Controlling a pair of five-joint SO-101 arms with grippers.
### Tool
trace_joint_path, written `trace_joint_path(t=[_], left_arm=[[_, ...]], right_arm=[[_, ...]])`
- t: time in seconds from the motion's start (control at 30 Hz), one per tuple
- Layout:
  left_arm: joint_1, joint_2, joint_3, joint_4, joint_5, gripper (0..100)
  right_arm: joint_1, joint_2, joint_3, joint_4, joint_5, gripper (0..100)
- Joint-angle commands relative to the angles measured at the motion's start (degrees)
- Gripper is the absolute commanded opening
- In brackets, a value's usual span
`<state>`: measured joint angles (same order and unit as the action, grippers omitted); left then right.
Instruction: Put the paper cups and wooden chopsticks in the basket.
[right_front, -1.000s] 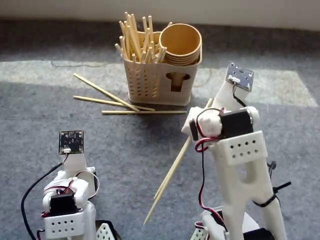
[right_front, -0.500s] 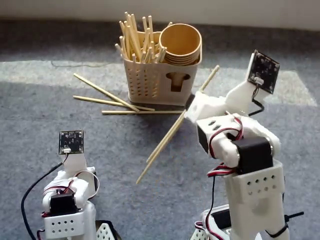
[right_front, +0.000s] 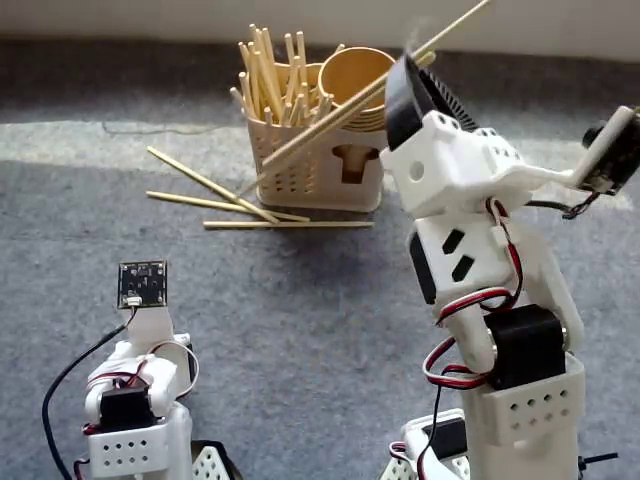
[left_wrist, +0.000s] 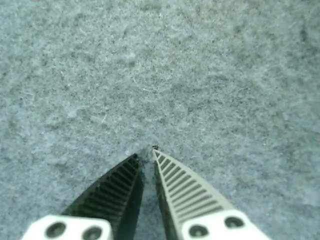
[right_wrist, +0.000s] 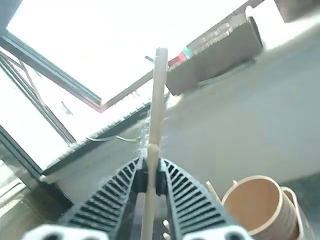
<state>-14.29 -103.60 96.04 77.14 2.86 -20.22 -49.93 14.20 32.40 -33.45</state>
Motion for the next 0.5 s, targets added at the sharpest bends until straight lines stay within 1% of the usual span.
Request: trace_joint_path(t=[0.0, 0.1, 0.17, 0.33, 0.47], left_arm=[[-0.31, -0.48, 1.10, 0.18, -0.26, 1], [-0.31, -0.48, 1.10, 0.18, -0.26, 1], [-0.31, -0.48, 1.10, 0.18, -0.26, 1], [-0.31, -0.48, 1.10, 0.18, -0.26, 1], [-0.31, -0.48, 1.10, 0.18, -0.26, 1]], right_arm=[[0.40, -0.84, -0.31, -13.05, 4.31, 0.5], [0.31, -0.84, -0.13, -21.85, 11.69, 0.5], [0.31, -0.84, -0.04, -26.51, 14.15, 0.5], [0.57, -0.31, 4.53, -29.32, 14.95, 0.5], [0.57, 3.65, 6.46, -35.30, 14.95, 0.5]])
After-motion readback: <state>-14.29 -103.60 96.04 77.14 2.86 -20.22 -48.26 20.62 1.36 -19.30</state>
